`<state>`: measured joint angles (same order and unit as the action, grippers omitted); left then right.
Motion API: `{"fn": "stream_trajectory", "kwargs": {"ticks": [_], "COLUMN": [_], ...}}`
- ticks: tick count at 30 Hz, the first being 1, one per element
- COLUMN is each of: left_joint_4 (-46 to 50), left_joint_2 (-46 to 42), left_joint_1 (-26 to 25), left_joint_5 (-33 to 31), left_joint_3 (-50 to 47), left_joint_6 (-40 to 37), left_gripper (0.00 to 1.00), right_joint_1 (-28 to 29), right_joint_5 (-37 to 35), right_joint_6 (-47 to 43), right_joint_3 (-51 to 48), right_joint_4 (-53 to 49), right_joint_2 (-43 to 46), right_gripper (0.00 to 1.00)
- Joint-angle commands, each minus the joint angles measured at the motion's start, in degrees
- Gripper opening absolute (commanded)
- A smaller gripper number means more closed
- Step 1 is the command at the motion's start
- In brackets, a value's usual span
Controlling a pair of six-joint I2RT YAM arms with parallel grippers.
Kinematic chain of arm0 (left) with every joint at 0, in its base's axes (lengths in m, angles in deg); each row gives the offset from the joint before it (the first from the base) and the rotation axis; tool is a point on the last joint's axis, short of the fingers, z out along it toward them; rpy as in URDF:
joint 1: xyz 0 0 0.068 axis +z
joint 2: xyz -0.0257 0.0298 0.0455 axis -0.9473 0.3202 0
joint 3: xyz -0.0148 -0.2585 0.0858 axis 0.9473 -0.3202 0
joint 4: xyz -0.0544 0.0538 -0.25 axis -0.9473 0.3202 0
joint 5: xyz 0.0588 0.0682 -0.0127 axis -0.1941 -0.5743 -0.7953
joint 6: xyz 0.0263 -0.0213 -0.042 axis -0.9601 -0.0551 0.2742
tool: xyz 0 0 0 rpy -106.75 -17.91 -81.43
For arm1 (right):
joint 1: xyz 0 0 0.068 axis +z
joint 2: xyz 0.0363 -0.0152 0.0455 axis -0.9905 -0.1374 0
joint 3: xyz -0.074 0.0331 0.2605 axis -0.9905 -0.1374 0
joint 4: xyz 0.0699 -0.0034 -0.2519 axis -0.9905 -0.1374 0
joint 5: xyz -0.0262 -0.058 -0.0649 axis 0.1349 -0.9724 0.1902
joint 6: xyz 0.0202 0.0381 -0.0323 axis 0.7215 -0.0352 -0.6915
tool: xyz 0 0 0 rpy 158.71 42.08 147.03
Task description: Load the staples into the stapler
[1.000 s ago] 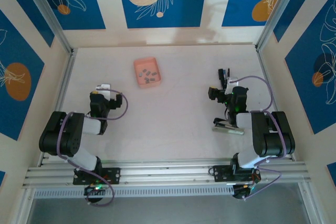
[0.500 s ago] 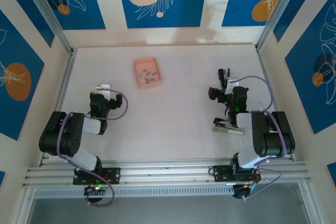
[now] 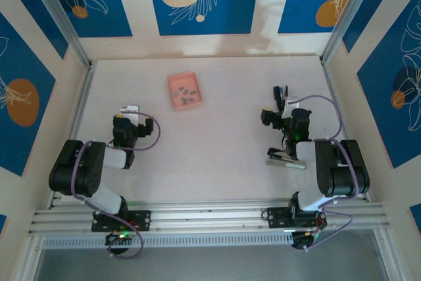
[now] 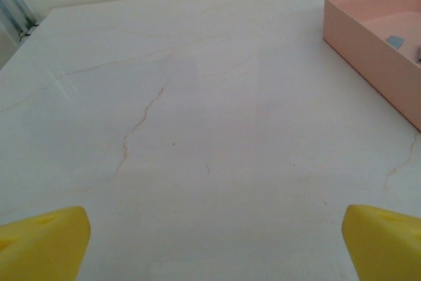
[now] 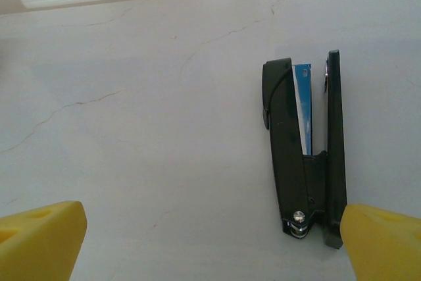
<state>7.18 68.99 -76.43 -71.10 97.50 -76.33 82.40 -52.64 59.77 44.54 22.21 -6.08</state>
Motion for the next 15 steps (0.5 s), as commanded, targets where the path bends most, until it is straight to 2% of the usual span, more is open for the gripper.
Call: {"fn": "stream_trajectory", "kwargs": {"ticks": [1,4,6,9,12,15], "left_joint_4": [6.65,15.43,19.60,19.32,18.70,20.75], "left_joint_2": [-5.32,-10.44,-14.39,-19.15,-20.88,-20.43], "left_joint_1": [-0.14,-1.60,-2.42,-2.80,-4.18,-7.03], "left_joint_5": [2.38,4.08,6.55,15.13,23.80,30.74], "left_joint_3": [2.68,5.06,5.99,5.70,6.32,7.98], "left_joint_6": [-1.77,-3.52,-2.81,3.94,11.50,14.64], "left_gripper": [0.94,0.90,0.88,0.85,0.81,0.78], "right_joint_1": [-0.83,-1.82,-1.97,-2.49,-2.51,-1.95], "right_joint_5": [2.07,6.57,7.50,10.15,13.49,17.56], "right_joint_6": [-0.23,-3.31,-6.65,-12.09,-18.83,-26.46], "right_joint_3": [3.66,8.67,9.79,12.53,19.06,25.88], "right_joint_4": [-8.54,-22.15,-27.22,-37.38,-53.91,-70.61], "right_joint_2": [3.83,8.99,13.19,20.56,25.39,27.16], "right_gripper": [0.99,0.99,0.99,0.99,0.99,0.99]}}
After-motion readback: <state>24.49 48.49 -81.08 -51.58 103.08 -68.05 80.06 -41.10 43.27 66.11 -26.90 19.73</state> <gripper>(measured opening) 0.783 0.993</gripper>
